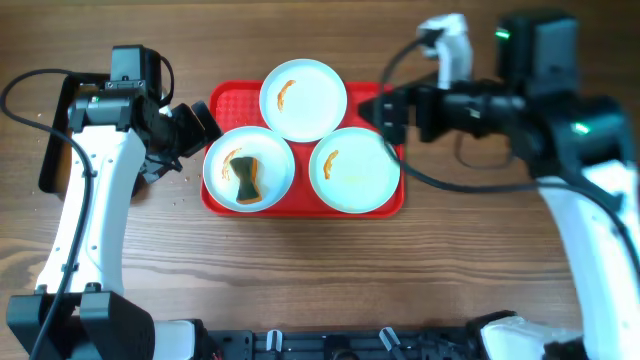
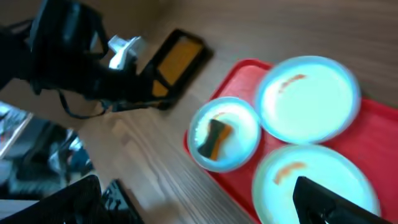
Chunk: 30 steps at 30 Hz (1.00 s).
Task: Clean dirty plates on tray and stack at the side
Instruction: 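Reach the right gripper to the lower-left plate rim and grip it, then scrub the lower-left plate with the sponge while the right gripper holds it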
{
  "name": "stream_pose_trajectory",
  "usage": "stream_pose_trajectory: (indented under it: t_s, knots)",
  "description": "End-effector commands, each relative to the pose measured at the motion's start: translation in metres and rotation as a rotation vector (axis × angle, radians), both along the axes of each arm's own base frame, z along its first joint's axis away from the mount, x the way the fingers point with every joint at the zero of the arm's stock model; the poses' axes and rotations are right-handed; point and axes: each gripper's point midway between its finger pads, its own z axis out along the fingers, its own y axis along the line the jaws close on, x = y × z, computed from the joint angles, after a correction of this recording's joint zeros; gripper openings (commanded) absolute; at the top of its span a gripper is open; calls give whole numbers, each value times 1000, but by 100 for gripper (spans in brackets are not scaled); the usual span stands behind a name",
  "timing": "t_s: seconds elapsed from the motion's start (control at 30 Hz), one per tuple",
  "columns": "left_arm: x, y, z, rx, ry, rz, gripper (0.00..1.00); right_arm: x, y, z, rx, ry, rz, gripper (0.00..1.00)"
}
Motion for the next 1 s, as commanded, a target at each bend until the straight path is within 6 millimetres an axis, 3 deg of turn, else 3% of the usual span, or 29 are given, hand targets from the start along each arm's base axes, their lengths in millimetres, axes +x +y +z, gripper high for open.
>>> stream_pose_trajectory:
  t_s: [0.0,0.03,0.07,0.23,0.37,0.63,0.97]
  knots:
    - [0,4,-3,3,9,24,100,20,42,-45,-19,127,37,66]
    - [0,8,-3,3,10,36,98,32,52,-75,-84,156,23,50]
    - [0,13,-3,3,10,50,96,39,58,-96,-136,174,5,43]
    - [-7,37,-4,1,32,124,100,51,102,-209,-342,264,30,44]
    - [-12,41,-11,9,53,128,100,60,117,-267,-410,297,7,45]
    - [-21,42,-45,19,97,131,100,71,124,-313,-466,294,-45,41]
    - [-19,41,-46,15,89,130,100,57,127,-326,-505,322,-28,32]
